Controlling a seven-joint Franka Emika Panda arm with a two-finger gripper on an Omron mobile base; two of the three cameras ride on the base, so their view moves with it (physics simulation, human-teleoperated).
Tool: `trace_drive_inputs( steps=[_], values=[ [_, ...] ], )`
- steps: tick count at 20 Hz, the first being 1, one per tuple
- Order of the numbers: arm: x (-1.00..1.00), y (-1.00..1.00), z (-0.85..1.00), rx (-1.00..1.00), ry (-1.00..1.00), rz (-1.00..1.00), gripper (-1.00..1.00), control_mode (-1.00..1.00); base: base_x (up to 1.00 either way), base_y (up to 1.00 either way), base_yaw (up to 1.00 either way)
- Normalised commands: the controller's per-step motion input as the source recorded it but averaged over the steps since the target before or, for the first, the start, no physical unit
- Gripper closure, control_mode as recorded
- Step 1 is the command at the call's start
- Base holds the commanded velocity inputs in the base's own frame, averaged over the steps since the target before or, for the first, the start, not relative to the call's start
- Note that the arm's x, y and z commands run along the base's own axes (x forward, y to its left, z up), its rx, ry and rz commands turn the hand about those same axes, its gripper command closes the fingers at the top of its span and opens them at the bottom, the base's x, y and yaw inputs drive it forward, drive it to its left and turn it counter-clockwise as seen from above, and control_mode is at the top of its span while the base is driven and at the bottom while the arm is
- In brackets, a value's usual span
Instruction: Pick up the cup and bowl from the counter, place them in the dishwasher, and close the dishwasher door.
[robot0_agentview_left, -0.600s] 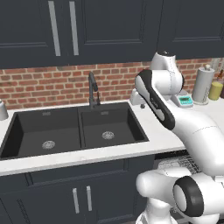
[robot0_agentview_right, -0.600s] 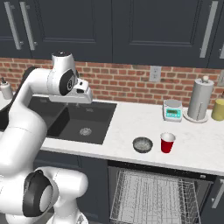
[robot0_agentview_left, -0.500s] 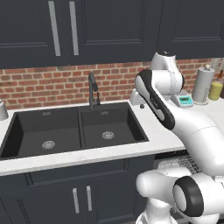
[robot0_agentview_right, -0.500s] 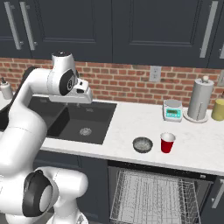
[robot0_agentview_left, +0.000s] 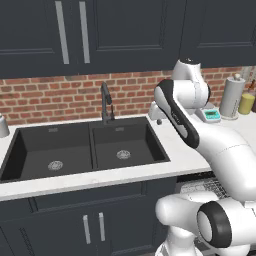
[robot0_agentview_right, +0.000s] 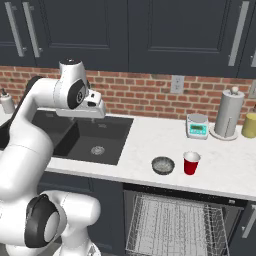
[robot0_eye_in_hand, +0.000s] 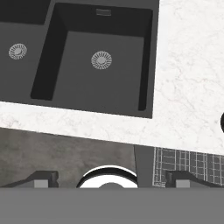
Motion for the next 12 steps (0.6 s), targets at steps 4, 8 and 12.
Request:
trace_drive_inputs(
  steps=[4, 8, 12],
  values=[
    [0.00, 0.00, 0.00, 0.00, 0.00, 0.00, -1.00, 1.00, 0.00, 0.00, -0.12],
    [0.00, 0.00, 0.00, 0.00, 0.00, 0.00, -1.00, 1.00, 0.00, 0.00, -0.29],
    [0.00, 0.00, 0.00, 0.00, 0.00, 0.00, -1.00, 1.00, -0.04, 0.01, -0.36]
  ],
)
